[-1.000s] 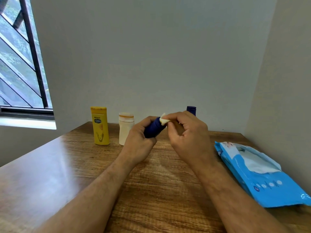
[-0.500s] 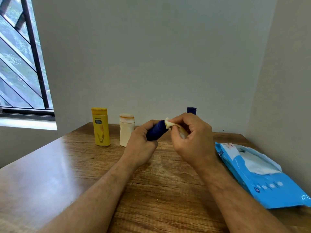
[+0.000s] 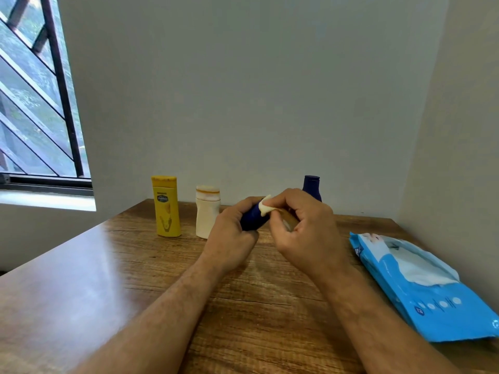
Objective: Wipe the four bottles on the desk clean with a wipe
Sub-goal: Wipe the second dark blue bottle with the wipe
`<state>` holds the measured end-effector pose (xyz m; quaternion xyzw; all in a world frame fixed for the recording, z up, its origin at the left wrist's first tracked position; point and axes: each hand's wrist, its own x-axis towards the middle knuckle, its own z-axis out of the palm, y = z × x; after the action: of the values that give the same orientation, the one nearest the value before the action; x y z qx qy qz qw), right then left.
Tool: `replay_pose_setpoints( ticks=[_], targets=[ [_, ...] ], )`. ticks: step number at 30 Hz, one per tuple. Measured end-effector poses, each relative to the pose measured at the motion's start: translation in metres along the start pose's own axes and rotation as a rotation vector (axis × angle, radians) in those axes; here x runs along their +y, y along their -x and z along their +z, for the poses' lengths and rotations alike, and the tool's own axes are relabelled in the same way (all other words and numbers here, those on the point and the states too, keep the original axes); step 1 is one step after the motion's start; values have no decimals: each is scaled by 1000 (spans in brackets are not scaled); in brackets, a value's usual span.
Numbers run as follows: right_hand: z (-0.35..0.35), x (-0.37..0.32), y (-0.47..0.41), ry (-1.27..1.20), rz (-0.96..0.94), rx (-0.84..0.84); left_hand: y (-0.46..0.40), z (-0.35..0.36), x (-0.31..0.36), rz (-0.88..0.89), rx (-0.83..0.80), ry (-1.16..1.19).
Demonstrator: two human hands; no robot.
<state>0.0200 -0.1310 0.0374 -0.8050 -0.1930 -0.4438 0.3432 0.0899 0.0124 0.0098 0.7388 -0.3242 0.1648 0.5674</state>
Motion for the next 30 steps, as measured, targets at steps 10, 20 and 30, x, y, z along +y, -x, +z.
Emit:
replay_pose_setpoints(
  ticks=[10, 20, 30],
  targets=[
    [-2, -2, -3, 0, -16, 4, 4, 1, 4, 9, 33, -156],
    [0, 5, -7, -137, 112, 86, 3, 2, 11, -2, 106, -132],
    [0, 8, -4, -88, 139, 73, 2, 2, 15, -39, 142, 21]
  ],
)
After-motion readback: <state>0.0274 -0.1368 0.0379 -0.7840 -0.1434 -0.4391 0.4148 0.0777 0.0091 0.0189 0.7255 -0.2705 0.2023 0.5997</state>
